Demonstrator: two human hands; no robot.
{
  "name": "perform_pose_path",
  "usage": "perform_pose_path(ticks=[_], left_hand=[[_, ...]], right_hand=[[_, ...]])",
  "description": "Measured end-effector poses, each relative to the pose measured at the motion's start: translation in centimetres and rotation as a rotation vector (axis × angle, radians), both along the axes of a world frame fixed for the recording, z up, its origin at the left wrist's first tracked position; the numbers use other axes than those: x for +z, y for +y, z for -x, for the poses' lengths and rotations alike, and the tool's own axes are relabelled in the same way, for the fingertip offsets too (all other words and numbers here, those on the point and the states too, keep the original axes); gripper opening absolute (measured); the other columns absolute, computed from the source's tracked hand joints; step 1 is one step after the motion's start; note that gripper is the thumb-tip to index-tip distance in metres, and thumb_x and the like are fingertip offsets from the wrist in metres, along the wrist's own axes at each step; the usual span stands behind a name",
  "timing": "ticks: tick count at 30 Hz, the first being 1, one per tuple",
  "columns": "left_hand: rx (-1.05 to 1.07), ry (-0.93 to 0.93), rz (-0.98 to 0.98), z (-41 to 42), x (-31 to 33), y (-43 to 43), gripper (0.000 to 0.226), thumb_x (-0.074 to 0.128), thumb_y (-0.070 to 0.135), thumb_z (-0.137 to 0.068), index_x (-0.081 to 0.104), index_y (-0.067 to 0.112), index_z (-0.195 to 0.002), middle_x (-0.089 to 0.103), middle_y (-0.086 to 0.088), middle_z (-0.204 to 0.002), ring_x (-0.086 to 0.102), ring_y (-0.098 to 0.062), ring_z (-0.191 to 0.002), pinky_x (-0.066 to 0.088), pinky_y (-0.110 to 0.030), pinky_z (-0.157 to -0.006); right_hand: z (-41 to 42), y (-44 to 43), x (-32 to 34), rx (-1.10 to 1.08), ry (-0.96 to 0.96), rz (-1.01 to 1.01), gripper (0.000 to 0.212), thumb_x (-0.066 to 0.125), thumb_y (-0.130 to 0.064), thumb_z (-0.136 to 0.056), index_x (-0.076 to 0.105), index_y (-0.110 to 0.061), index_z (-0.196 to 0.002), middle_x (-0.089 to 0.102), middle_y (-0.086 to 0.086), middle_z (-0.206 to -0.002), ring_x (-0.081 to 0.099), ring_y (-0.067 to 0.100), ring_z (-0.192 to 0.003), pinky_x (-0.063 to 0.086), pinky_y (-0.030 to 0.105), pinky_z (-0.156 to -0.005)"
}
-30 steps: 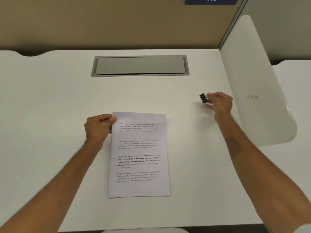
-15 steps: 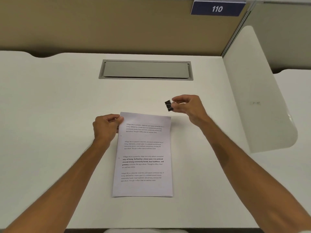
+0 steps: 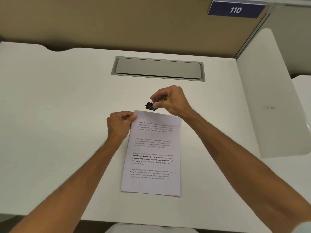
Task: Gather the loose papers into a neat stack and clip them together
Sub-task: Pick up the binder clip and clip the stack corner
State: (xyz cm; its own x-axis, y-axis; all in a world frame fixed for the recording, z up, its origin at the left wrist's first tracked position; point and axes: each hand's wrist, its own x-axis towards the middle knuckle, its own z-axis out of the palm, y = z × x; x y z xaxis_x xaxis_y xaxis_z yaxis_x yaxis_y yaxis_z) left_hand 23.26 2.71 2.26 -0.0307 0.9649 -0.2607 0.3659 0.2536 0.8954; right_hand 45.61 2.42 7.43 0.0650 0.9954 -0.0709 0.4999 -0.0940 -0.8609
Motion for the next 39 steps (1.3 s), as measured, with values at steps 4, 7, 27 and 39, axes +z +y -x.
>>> perform_pose_path(ticks=[4,7,27,39], left_hand=[[-0.019,0.035,-0.039,0.0,0.2,-0.2,0.018,0.081,0.015,-0.083,0.080,0.008,-0.100,0.079,-0.007,-0.092,0.076,-0.026,-0.085,0.062,-0.046,-0.084],[-0.022,0.029,-0.057,-0.1,0.5,-0.3,0.017,0.081,0.015,-0.083,0.080,0.008,-0.099,0.078,-0.006,-0.089,0.076,-0.025,-0.083,0.062,-0.047,-0.083],[-0.041,0.012,-0.069,-0.1,1.2,-0.8,0.004,0.080,0.013,-0.084,0.080,0.012,-0.088,0.078,-0.003,-0.080,0.076,-0.027,-0.078,0.063,-0.049,-0.077],[-0.052,-0.094,-0.029,0.4,1.6,-1.1,0.015,0.081,0.009,-0.083,0.076,0.023,-0.079,0.077,0.007,-0.075,0.077,-0.018,-0.072,0.064,-0.032,-0.068]], right_hand=[[0.9,0.5,0.1,0.062,-0.054,0.011,0.027,0.088,-0.003,-0.070,0.081,-0.010,-0.095,0.074,-0.007,-0.074,0.069,-0.005,-0.064,0.047,0.005,-0.064],[1.1,0.7,0.2,0.097,-0.103,0.007,0.029,0.088,-0.002,-0.071,0.081,-0.009,-0.098,0.073,-0.007,-0.075,0.067,-0.008,-0.063,0.047,0.004,-0.065],[3.0,1.2,1.2,0.242,-0.155,-0.007,0.030,0.087,-0.004,-0.074,0.080,-0.006,-0.103,0.077,0.004,-0.086,0.075,0.011,-0.077,0.057,0.015,-0.070],[2.8,1.6,0.8,0.320,-0.141,0.018,0.031,0.085,-0.009,-0.077,0.078,-0.010,-0.107,0.077,-0.002,-0.089,0.075,0.009,-0.083,0.061,0.023,-0.079]])
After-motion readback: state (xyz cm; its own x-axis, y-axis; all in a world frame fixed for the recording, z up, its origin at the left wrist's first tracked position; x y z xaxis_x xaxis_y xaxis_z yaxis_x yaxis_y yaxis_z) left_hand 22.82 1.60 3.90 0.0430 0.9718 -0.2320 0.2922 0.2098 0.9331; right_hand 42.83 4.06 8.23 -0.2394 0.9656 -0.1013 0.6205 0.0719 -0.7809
